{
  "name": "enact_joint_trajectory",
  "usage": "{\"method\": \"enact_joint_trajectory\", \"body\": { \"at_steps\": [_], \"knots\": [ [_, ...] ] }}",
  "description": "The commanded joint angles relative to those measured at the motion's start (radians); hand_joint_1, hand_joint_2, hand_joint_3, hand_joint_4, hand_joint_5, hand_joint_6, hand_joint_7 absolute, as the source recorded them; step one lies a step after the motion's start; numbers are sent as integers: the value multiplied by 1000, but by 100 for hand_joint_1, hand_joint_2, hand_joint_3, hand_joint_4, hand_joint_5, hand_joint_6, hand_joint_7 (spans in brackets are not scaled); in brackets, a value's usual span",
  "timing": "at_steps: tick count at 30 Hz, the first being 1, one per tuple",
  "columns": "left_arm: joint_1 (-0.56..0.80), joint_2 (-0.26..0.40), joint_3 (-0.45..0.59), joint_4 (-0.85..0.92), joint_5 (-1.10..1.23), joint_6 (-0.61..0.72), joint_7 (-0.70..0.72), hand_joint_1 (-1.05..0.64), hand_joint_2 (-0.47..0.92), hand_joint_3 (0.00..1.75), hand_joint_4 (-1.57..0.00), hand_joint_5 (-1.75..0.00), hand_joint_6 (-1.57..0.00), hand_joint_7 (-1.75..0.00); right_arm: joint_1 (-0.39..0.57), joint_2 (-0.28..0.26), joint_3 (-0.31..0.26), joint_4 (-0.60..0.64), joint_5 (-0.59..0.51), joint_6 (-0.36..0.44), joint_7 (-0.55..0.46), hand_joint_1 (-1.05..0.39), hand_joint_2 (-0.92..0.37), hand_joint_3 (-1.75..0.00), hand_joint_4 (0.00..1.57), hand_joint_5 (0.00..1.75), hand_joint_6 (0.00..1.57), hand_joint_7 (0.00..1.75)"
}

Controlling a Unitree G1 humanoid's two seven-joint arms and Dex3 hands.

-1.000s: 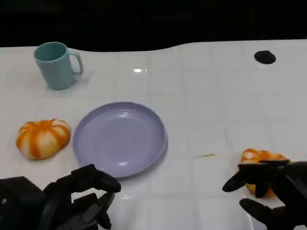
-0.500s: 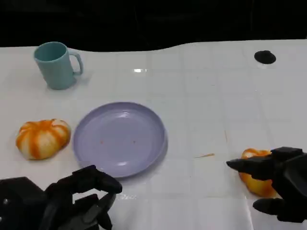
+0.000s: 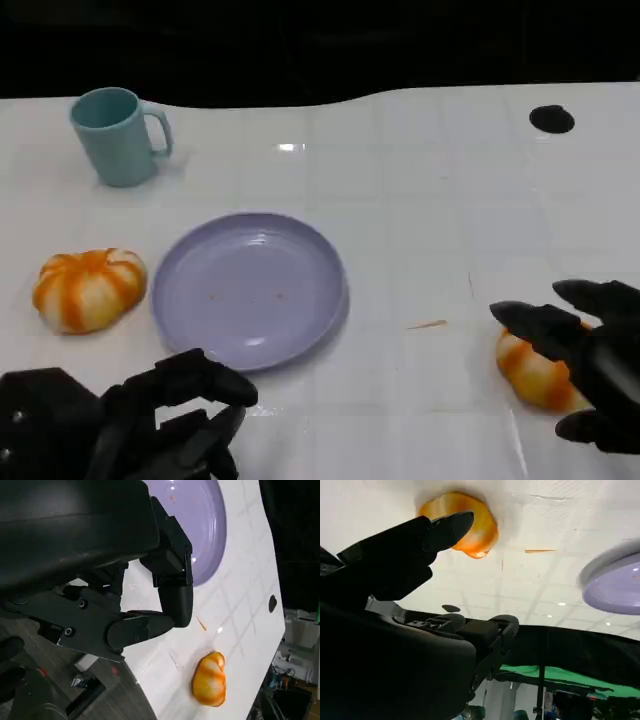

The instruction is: Grasp the bread from the table and place it into the plate.

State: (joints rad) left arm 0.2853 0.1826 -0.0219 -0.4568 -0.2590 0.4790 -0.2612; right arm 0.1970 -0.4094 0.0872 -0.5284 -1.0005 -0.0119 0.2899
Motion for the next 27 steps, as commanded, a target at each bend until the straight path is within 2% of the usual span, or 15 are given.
{"method": "enact_joint_trajectory", "body": {
  "at_steps": [1,15,27],
  "knots": [
    [3,-2,5,-17,-4,10,11,-32,88,55,-62,-175,-61,-131,-37,-24,15,48,-21,12,17,-37,-70,0,21,15,34,0],
    [3,-12,5,-16,-3,7,8,-33,88,56,-64,-175,-62,-131,-144,-38,69,257,12,10,-3,-36,-75,-1,22,16,37,1],
    [11,-12,2,-36,4,20,17,-34,87,57,-63,-175,-63,-130,-238,-25,119,420,71,39,-5,-38,-78,-1,24,15,38,1]
  ]
}}
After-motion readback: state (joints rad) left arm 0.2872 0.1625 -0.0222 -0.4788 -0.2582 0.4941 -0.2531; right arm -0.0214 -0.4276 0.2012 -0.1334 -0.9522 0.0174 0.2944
